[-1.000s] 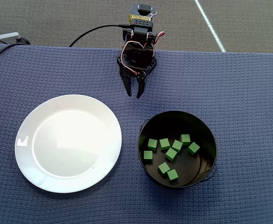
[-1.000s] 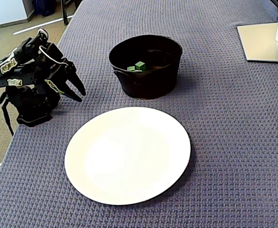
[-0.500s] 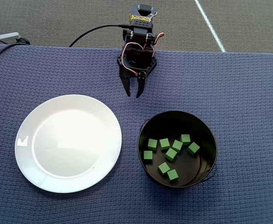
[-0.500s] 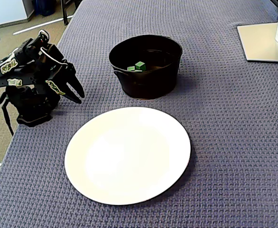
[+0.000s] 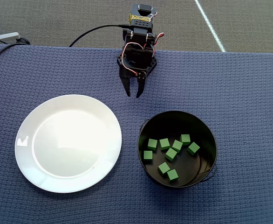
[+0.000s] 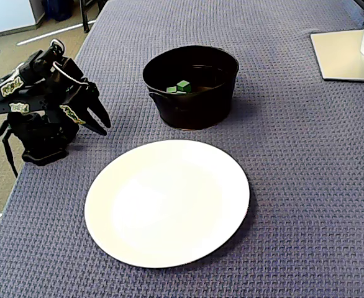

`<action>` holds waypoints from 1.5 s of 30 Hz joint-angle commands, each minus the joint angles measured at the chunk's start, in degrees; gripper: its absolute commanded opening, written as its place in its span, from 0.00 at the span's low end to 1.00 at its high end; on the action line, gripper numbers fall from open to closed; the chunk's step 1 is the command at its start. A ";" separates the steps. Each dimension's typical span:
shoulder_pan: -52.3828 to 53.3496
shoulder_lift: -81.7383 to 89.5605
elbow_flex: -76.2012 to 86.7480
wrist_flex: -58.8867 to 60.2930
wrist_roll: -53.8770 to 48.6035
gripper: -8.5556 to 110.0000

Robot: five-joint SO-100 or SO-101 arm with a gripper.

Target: Pick up the items on the white plate and put them in the black container.

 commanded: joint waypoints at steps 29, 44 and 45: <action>-6.33 -0.44 5.71 -0.53 9.14 0.08; 5.01 -0.44 -0.44 -13.97 16.96 0.12; 6.24 -0.44 -1.58 -14.41 16.35 0.12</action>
